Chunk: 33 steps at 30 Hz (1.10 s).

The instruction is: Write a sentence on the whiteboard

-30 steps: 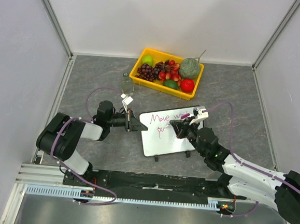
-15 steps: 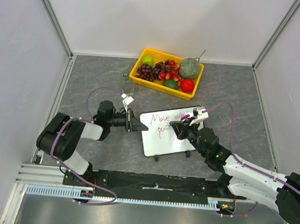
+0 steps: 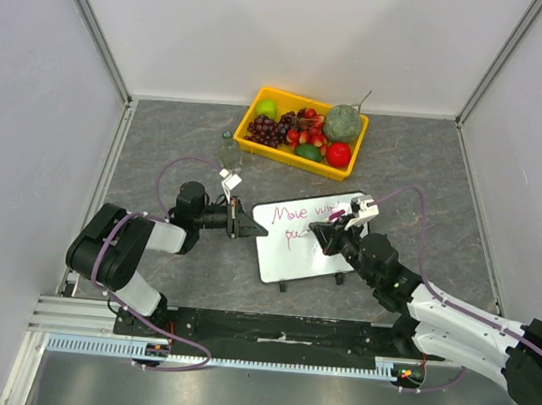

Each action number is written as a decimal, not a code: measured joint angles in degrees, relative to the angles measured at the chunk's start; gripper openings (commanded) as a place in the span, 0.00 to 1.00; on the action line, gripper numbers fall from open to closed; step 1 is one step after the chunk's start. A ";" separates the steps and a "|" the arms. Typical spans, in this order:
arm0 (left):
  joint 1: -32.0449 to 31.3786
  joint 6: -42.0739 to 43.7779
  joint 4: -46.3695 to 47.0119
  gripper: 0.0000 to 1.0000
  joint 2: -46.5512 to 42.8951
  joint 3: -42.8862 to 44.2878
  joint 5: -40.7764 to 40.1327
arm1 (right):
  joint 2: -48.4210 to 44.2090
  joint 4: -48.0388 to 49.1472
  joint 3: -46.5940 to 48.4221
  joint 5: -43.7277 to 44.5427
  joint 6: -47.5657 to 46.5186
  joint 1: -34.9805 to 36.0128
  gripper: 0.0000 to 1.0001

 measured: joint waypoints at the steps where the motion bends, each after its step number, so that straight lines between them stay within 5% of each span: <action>1: 0.00 0.00 0.00 0.02 0.00 0.00 0.00 | -0.42 -0.42 0.02 0.09 -0.04 0.00 0.00; 33: -0.11 0.24 -0.79 0.02 0.00 0.22 -0.11 | 1.99 1.33 1.62 2.91 -0.22 -0.37 0.00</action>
